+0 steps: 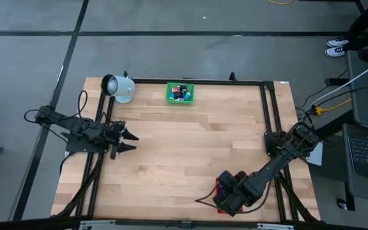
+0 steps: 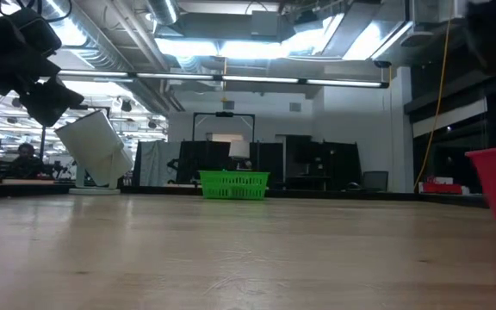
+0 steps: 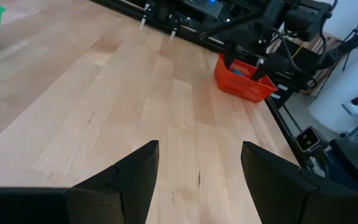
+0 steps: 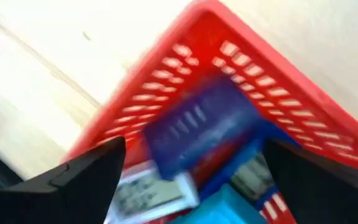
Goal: Pick & Place Office items
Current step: Return to Home Position
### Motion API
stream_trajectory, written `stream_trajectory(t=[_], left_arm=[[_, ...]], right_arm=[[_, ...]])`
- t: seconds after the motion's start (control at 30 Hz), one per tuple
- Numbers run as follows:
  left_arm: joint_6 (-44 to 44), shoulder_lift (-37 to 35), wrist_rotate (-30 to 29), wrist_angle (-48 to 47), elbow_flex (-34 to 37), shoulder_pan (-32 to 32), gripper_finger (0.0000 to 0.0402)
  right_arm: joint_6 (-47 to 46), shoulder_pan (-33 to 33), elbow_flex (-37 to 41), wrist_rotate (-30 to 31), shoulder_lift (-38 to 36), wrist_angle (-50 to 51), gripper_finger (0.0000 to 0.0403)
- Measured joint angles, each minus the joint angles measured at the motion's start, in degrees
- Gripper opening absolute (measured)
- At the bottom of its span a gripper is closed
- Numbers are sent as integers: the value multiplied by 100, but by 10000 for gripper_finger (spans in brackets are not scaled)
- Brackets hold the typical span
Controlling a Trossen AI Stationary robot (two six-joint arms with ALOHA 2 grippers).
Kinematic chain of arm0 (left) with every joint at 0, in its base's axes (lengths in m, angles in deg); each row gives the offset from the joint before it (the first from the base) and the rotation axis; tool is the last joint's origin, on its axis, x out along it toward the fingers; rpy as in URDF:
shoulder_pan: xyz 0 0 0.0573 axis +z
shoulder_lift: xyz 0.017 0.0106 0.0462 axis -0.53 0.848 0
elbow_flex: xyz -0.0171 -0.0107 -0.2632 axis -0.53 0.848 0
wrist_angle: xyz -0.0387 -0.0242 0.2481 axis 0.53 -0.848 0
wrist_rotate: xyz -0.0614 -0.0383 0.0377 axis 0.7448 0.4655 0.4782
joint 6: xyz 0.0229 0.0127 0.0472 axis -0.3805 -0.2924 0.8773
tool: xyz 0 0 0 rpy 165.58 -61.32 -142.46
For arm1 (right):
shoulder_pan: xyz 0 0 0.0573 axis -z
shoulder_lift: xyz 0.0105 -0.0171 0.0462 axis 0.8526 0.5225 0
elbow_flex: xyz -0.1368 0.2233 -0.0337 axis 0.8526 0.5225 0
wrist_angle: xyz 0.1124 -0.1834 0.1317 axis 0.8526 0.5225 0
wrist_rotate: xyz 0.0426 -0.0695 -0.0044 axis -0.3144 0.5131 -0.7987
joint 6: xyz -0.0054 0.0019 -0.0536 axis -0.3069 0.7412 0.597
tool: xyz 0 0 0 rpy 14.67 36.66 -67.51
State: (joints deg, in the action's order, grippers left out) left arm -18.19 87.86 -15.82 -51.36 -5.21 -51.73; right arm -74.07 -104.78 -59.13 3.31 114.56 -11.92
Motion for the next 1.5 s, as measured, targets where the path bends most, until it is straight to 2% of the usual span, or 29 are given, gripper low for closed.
stream_trajectory(t=[0.07,0.27,0.4,0.47,0.53,0.7,0.8,0.9,0.97,1.07,1.13,1.23,1.3,1.4,1.5], left_arm=[[0,0,-2,0,0,0,224],[0,0,-9,0,0,0,223],[0,0,-9,0,0,0,221],[0,0,-9,0,0,0,222],[0,0,-7,0,0,0,223],[0,0,-4,0,0,0,221],[0,0,-4,0,0,0,222],[0,2,-2,-2,0,0,223],[0,4,-2,-2,0,0,223],[0,17,-2,0,0,0,221],[0,17,-3,-2,0,0,220],[0,17,-1,-2,0,0,220],[0,17,-7,-2,0,0,220],[0,17,-8,-2,0,0,220],[0,17,-8,-1,0,0,219]], right_arm=[[125,4,-166,266,-55,120,383],[255,14,-741,534,-305,443,334],[487,20,-1140,755,-391,534,315],[700,33,-1330,1251,-367,665,310],[1310,144,-1661,1884,-388,634,307],[3535,525,-2737,3733,-595,1059,306],[5347,672,-3253,4092,-687,1172,306],[5548,750,-3614,4445,-697,920,306],[5576,765,-3668,4981,-710,844,306],[4719,609,-3503,6777,-767,1053,306],[3509,442,-3321,7768,-903,1701,306],[1177,223,-2891,7939,-1168,3263,306],[109,154,-2599,7937,-1245,3744,306],[-461,116,-2347,7940,-1366,3933,306],[-614,145,-2280,7945,-1401,3915,306]])
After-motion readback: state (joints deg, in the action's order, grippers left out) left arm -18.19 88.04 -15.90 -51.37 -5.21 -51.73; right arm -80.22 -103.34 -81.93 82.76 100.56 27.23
